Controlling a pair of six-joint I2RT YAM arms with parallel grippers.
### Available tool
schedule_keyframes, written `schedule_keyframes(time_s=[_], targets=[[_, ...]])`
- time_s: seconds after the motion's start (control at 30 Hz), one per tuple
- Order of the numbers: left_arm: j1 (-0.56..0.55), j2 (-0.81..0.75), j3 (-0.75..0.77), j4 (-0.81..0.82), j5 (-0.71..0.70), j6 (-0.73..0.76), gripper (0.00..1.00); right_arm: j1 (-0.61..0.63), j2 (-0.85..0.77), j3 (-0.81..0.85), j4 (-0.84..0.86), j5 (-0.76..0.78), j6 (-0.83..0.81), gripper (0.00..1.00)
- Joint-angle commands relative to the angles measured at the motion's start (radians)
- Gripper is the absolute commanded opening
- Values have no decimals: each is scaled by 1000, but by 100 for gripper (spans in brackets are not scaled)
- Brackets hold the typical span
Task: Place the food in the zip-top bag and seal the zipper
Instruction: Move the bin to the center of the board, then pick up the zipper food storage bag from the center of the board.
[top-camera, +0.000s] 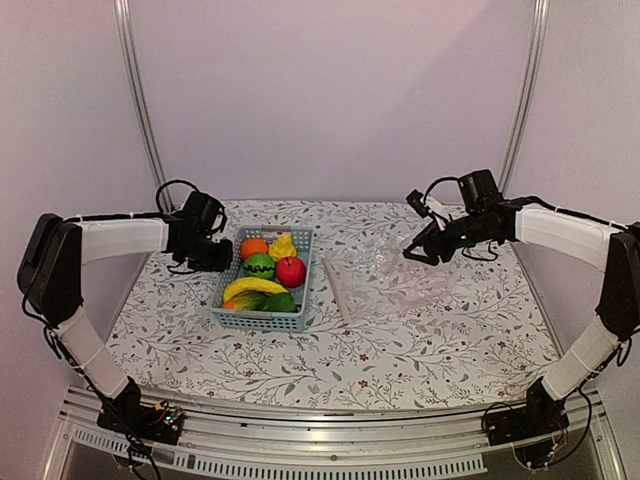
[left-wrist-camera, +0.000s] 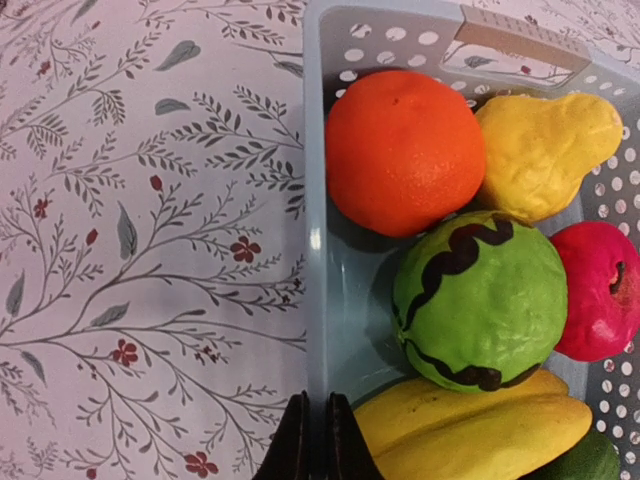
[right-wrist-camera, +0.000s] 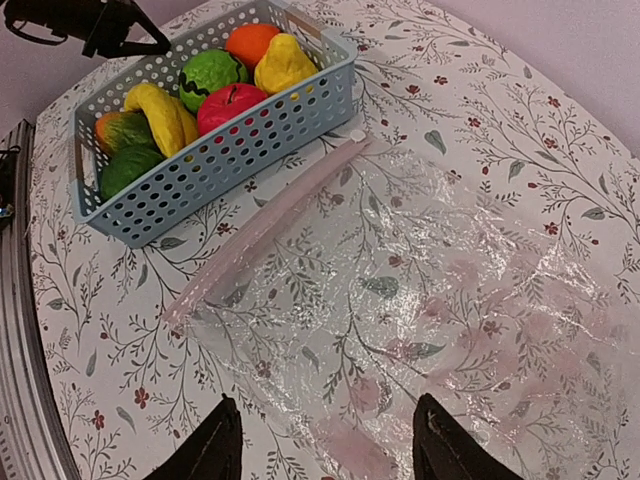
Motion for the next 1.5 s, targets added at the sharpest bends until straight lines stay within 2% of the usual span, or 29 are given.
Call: schedule_keyframes(time_s=[0.0, 0.27, 0.33, 0.47, 0.57, 0.67, 0.8, 1.03, 1.1, 1.2, 1.3, 1.47], targets=[[-69, -93, -100, 2, -67, -165, 0, 110, 69, 32, 8, 179, 27, 57], [-124, -244, -235, 0, -105, -349, 2, 294, 239, 184, -44, 316, 74, 56], [-127, -263, -245, 0, -101, -360, 28, 326, 287, 229, -54, 354, 90, 57], [-132, -314, -208, -13, -152, -320, 62, 360, 372, 324, -78, 387, 147, 60], [-131, -352, -158, -23, -258, -236, 71, 381, 436, 390, -110, 418, 177, 60], [-110, -353, -121, -10, -342, -125, 73, 397, 494, 464, -158, 440, 190, 60], [-62, -334, -104, 4, -410, -78, 75, 414, 565, 541, -213, 457, 202, 61], [16, -408, -186, 80, -373, -96, 76, 447, 661, 630, -259, 540, 237, 63], [17, -423, -188, 80, -366, -96, 76, 459, 685, 658, -267, 614, 252, 62], [17, -438, -187, 78, -366, -94, 76, 478, 737, 696, -278, 712, 279, 59], [17, -452, -189, 76, -365, -89, 75, 486, 774, 712, -287, 745, 308, 57], [17, -462, -194, 79, -355, -89, 75, 486, 784, 708, -286, 869, 327, 44]])
